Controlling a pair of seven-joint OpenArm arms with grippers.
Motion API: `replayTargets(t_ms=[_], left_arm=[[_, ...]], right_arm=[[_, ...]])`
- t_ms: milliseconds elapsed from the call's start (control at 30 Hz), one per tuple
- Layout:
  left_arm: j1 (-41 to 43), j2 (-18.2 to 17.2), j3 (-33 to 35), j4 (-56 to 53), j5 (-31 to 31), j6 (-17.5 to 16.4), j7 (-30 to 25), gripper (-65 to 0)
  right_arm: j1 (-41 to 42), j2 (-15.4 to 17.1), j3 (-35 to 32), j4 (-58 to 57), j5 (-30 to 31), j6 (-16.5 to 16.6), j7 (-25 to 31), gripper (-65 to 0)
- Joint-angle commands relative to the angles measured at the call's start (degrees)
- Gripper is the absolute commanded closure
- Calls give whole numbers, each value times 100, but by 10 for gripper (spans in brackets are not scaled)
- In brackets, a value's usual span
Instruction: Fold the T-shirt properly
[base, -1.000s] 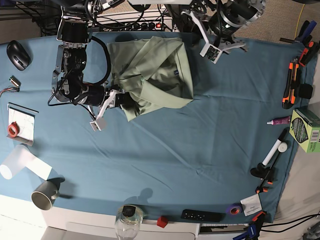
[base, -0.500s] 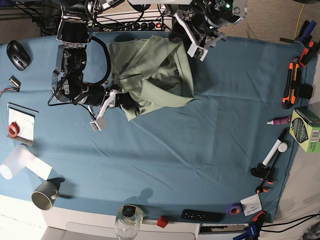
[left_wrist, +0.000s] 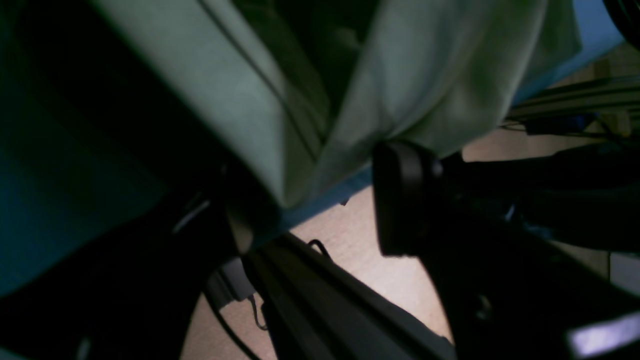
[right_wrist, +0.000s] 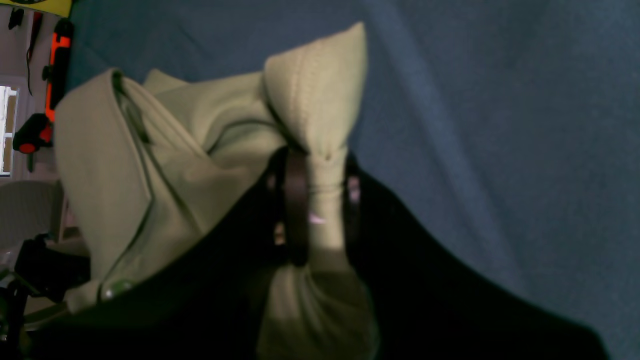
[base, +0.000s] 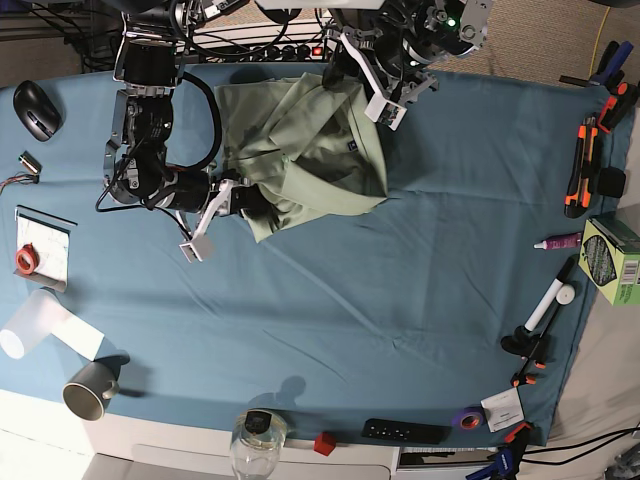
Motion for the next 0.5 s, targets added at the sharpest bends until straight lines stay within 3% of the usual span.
replayTargets(t_ms=[0,67,133,333,467], left_arm=[[-13,17,0,59,-2,20,-42,-299],[-13,15,0,59,0,20,-39,-190],[-11,11,0,59,0,20,-33,-21],[-57,-85,0,240,2,-192,278,0],[2,-256,-13,367,111,-195,424,0]], right_arm=[[61,48,-11,59,-94,15,-94,0],[61,48,-11,59,-96,15,-116,0],[61,52,-9,61,-96,15,-129,0],[61,50,127,66,-98,15,-129,0],[-37,48,592,101,-59,13,-271,0]])
